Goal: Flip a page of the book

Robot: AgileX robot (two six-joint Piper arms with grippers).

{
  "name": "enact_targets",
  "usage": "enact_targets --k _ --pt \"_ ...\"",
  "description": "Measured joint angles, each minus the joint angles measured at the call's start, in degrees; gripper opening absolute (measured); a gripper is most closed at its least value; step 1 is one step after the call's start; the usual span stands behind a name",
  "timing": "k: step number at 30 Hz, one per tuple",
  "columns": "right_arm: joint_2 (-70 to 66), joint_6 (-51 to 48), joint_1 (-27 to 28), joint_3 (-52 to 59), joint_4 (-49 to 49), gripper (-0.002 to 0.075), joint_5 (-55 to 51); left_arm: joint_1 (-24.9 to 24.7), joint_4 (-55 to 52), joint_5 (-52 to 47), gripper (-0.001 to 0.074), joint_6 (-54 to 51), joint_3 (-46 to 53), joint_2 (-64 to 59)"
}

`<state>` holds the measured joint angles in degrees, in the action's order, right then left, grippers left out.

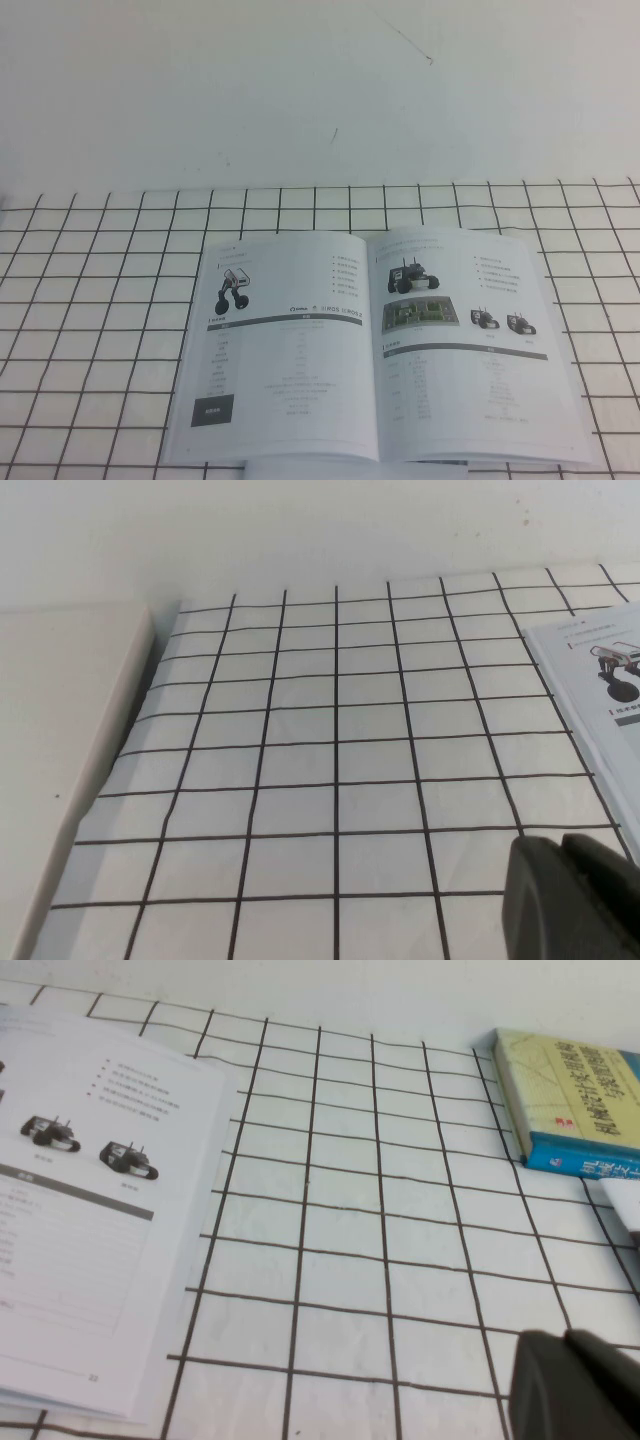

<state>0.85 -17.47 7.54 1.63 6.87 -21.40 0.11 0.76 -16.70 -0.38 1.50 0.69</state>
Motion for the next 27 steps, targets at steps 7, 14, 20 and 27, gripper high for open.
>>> enact_targets --k 7,14,20,27 --pt "0.0 0.0 0.0 0.0 0.0 0.0 0.0 0.0 -0.8 0.3 -0.0002 0.0 0.1 0.0" --pt "0.0 0.0 0.0 0.0 0.0 0.0 0.0 0.0 -1.2 0.3 -0.0002 0.0 0.1 0.0" --pt "0.0 0.0 0.0 0.0 0.0 0.0 0.0 0.0 -1.7 0.3 -0.0002 0.0 0.1 0.0" --pt "0.0 0.0 0.0 0.0 0.0 0.0 0.0 0.0 -1.7 0.3 -0.0002 0.0 0.1 0.0"
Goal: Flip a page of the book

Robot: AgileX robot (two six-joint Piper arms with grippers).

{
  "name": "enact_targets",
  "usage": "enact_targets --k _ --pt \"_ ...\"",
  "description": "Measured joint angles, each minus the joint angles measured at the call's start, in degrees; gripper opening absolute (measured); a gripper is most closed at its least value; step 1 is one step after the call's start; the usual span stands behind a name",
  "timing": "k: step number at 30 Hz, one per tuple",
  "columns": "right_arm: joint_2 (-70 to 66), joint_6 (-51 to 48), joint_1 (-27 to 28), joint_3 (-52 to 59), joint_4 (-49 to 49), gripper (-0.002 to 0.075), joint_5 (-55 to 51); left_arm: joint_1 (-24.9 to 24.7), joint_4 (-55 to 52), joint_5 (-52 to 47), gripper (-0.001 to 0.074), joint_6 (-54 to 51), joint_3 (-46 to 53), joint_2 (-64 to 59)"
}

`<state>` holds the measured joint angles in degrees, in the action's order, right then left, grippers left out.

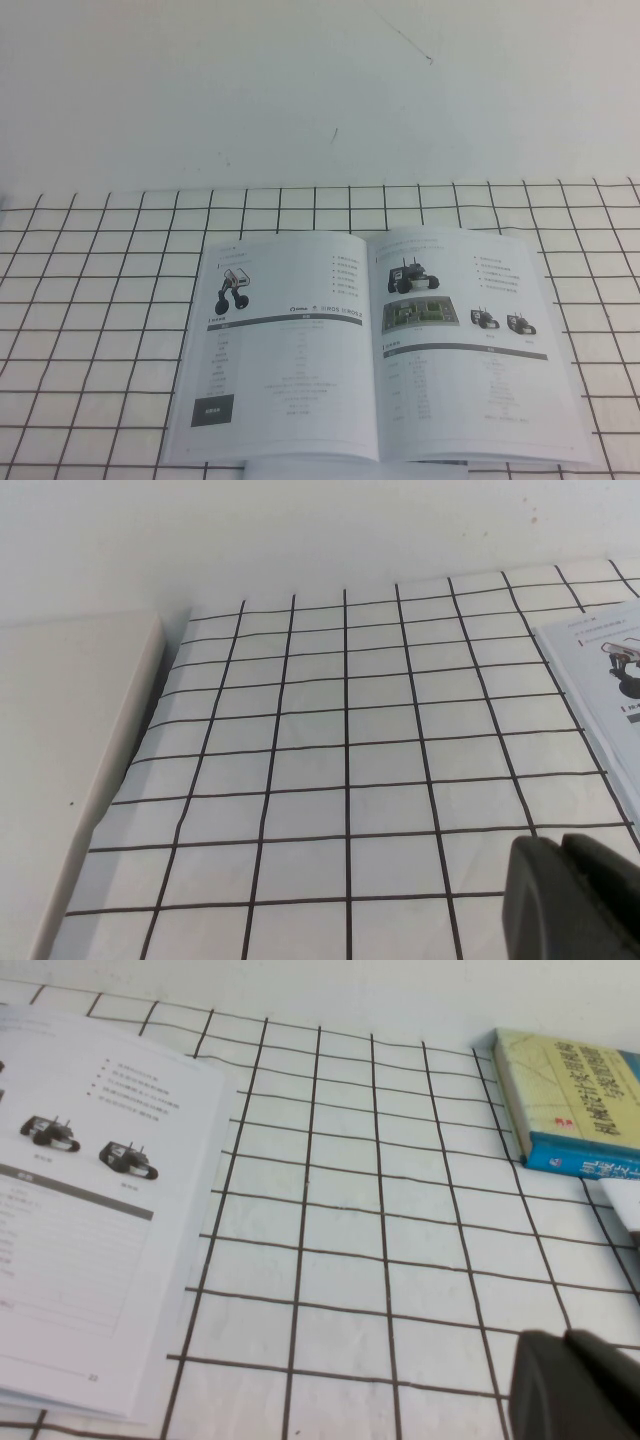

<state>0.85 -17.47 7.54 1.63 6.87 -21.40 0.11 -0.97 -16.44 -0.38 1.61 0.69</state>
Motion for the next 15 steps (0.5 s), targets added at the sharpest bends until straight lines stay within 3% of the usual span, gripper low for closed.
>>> enact_targets --k 15 --pt "0.0 0.0 0.0 0.0 0.0 0.0 0.4 0.0 0.0 0.0 -0.0003 0.0 0.0 0.0"
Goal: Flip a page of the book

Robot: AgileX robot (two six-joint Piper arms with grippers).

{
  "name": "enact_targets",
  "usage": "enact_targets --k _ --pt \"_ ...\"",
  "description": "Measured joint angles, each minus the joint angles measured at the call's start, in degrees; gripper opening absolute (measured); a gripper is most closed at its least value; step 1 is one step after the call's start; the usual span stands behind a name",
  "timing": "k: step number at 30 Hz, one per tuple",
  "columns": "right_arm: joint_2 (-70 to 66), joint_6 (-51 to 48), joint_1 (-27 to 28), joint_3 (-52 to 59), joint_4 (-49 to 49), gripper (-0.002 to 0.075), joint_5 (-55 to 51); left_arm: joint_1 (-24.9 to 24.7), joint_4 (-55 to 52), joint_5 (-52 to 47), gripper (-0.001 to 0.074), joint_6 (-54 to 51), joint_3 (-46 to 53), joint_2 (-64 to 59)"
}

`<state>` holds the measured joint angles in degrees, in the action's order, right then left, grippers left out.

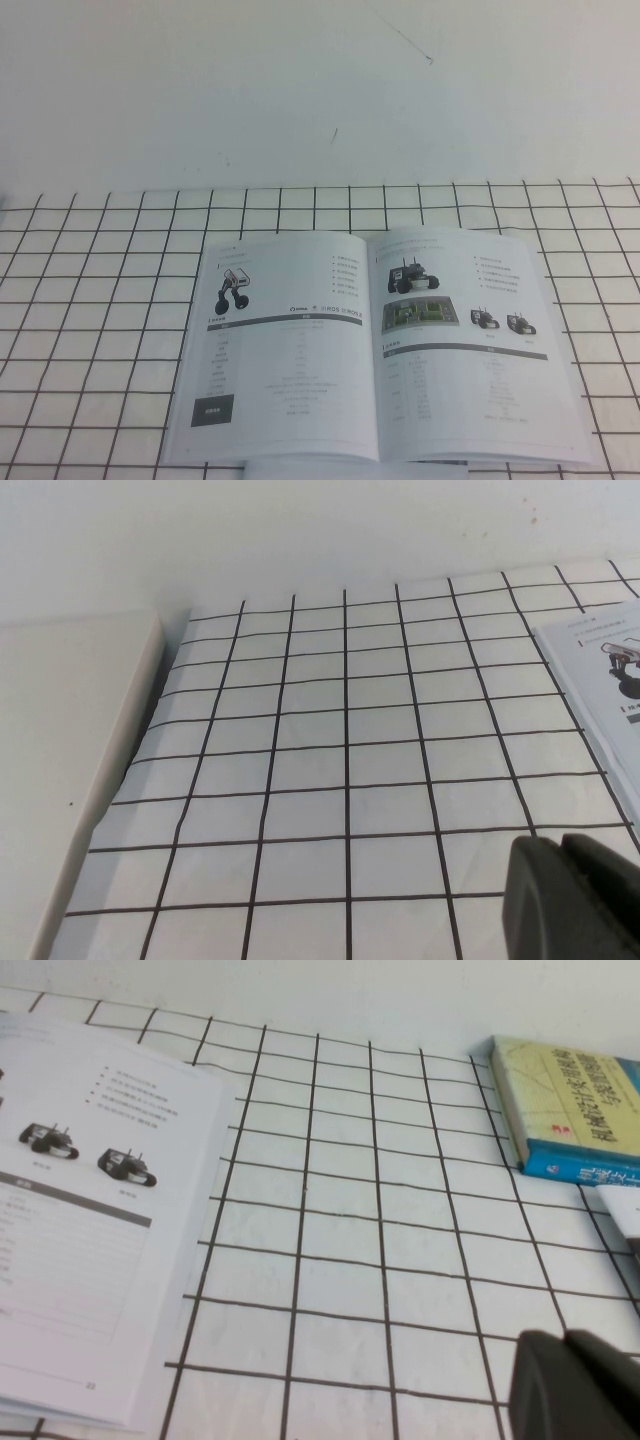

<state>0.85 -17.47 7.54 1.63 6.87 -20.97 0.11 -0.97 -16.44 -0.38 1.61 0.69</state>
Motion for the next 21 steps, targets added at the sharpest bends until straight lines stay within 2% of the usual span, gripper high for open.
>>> enact_targets --k 11,17,21 --pt "0.0 0.0 0.0 0.0 0.0 0.0 6.1 0.0 0.0 4.5 -0.0003 0.0 0.0 0.0" --pt "0.0 0.0 0.0 0.0 0.0 0.0 17.0 0.0 0.0 15.0 -0.0003 0.0 0.0 0.0" --pt "0.0 0.0 0.0 0.0 0.0 0.0 28.8 0.0 -0.4 24.4 -0.0003 -0.4 0.0 0.0"
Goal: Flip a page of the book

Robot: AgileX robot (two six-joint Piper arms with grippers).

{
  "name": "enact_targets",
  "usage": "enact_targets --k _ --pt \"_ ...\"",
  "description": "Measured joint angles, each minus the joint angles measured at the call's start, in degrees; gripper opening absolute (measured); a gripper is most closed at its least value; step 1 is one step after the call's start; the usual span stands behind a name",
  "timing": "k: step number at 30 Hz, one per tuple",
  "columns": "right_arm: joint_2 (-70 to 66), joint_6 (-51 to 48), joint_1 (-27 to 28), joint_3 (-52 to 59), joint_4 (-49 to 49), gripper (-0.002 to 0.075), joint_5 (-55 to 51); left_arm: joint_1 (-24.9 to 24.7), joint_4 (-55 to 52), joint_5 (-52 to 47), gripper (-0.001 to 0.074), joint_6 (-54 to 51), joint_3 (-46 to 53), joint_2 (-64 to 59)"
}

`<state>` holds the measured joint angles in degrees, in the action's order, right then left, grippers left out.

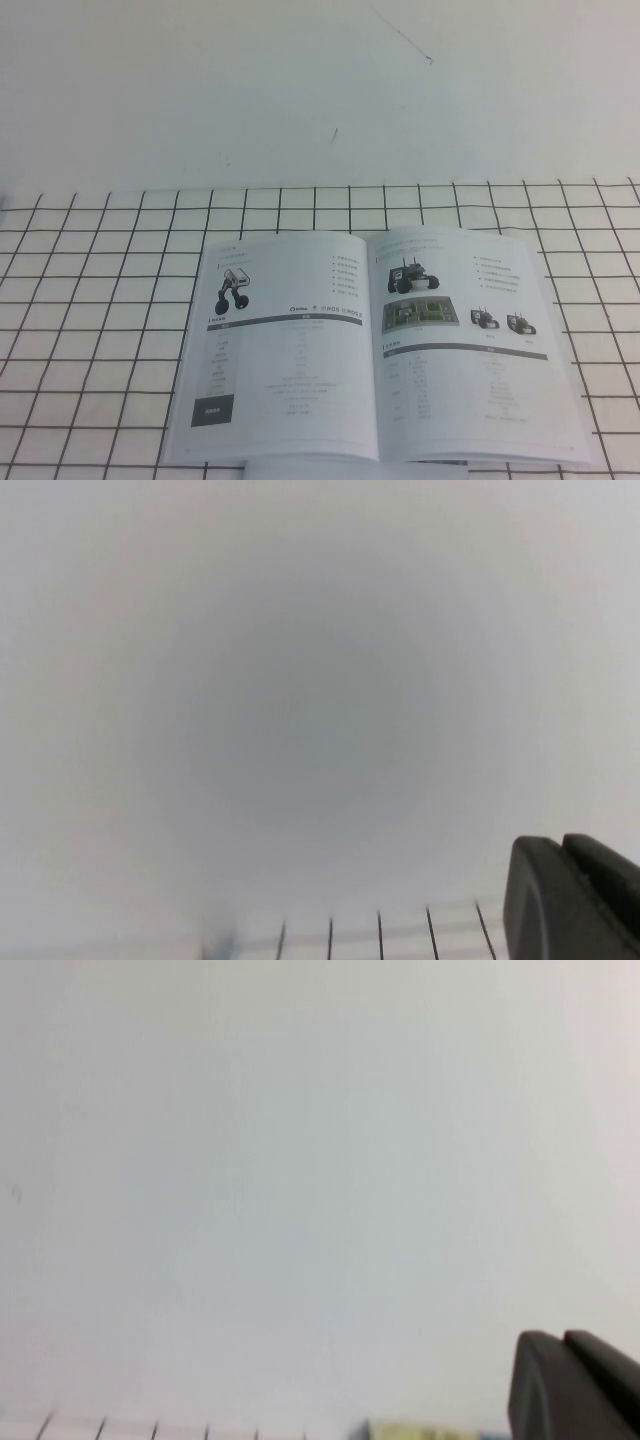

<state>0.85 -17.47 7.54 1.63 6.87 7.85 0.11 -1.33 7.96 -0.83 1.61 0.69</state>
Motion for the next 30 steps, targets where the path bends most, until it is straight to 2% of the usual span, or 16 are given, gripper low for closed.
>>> enact_targets --k 4,9,13,16,20,23,28,30 --pt "0.0 0.4 0.0 0.0 0.0 0.0 12.4 0.0 -1.1 10.8 -0.0003 -0.2 0.0 0.0" --pt "0.0 8.7 0.0 0.0 0.8 0.0 24.8 0.0 -0.9 20.1 -0.0003 7.0 0.0 0.0" --pt "0.0 10.8 0.0 0.0 1.4 0.0 32.2 0.0 0.4 22.6 -0.0002 9.3 0.0 0.0" --pt "0.0 11.2 0.0 0.0 0.1 0.0 33.3 0.0 0.4 21.0 -0.0003 11.0 -0.2 0.0" --pt "0.0 11.3 0.0 -4.1 -3.4 0.0 21.7 0.0 -2.1 3.8 -0.0002 11.7 -8.2 0.0" --pt "0.0 11.3 0.0 -11.9 -4.8 0.0 6.8 0.0 -2.8 -9.6 -0.0002 11.9 -16.2 -1.6" --pt "-3.5 11.3 0.0 -23.7 -5.0 0.0 -16.3 0.0 -2.0 -22.5 -0.0002 12.0 -25.0 -10.9" --pt "-7.3 11.5 0.0 -27.0 -3.6 0.0 -23.0 0.0 0.5 -24.3 -0.0002 12.0 -26.4 -15.0"
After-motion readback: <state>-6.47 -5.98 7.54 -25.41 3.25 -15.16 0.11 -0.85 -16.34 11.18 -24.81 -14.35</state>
